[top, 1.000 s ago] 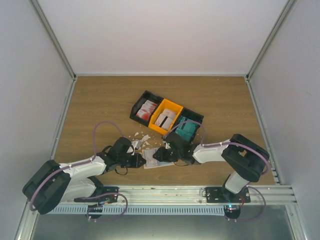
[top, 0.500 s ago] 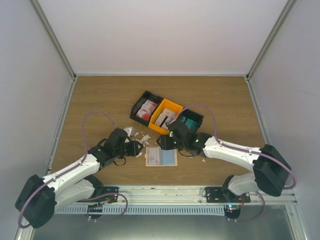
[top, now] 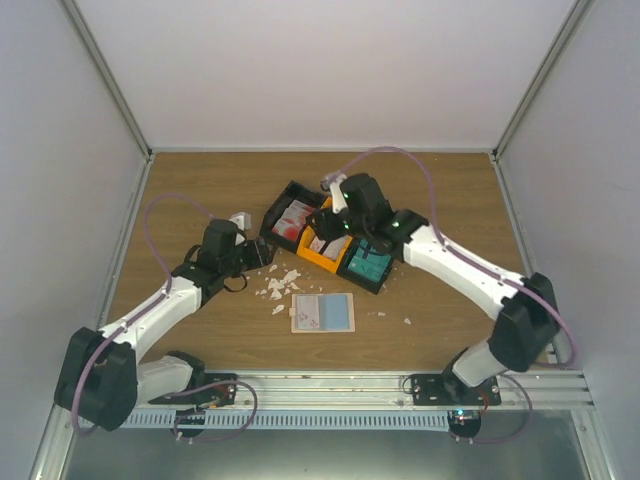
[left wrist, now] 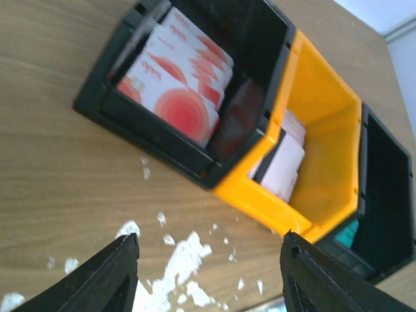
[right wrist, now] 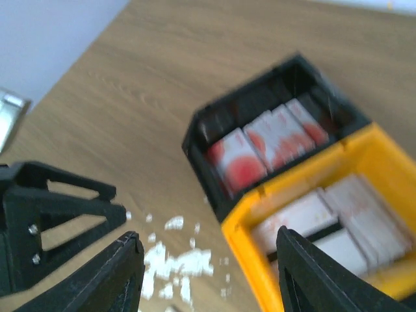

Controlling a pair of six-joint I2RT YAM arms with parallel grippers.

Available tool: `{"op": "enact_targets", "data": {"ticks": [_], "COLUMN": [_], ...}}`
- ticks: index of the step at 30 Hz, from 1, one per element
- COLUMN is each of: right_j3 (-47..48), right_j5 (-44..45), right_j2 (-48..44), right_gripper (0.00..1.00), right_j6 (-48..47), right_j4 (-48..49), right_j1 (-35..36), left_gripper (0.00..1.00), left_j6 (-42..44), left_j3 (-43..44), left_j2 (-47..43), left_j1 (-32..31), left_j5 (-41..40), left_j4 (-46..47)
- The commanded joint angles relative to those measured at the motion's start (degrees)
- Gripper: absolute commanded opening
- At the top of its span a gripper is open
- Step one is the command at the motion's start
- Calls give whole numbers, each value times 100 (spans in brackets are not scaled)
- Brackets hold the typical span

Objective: Put the credit cards into the card holder
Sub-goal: Adjust the storage box at the center of the board.

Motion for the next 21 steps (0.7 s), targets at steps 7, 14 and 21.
{"op": "enact_targets", "data": {"ticks": [7, 14, 21], "right_j3": [3179, 4345, 4726], "right_j5": [-661, -748, -916], "right_j2": [2613, 3893, 4537], "right_gripper": [57, 58, 58], "right_j6": [-2236, -2611, -2608], "right_j4": [-1338, -1800, -1931], "right_j1": [-304, -334, -465], "left_gripper": [67, 73, 72], "left_j6": [145, 427, 596], "left_j3": [700, 1159, 1621], "left_j2": [1390, 2674, 3369], "left_j1": [956, 1272, 1410], "left_j5": [647, 1399, 1738], "left_j4": [1065, 1714, 2291]}}
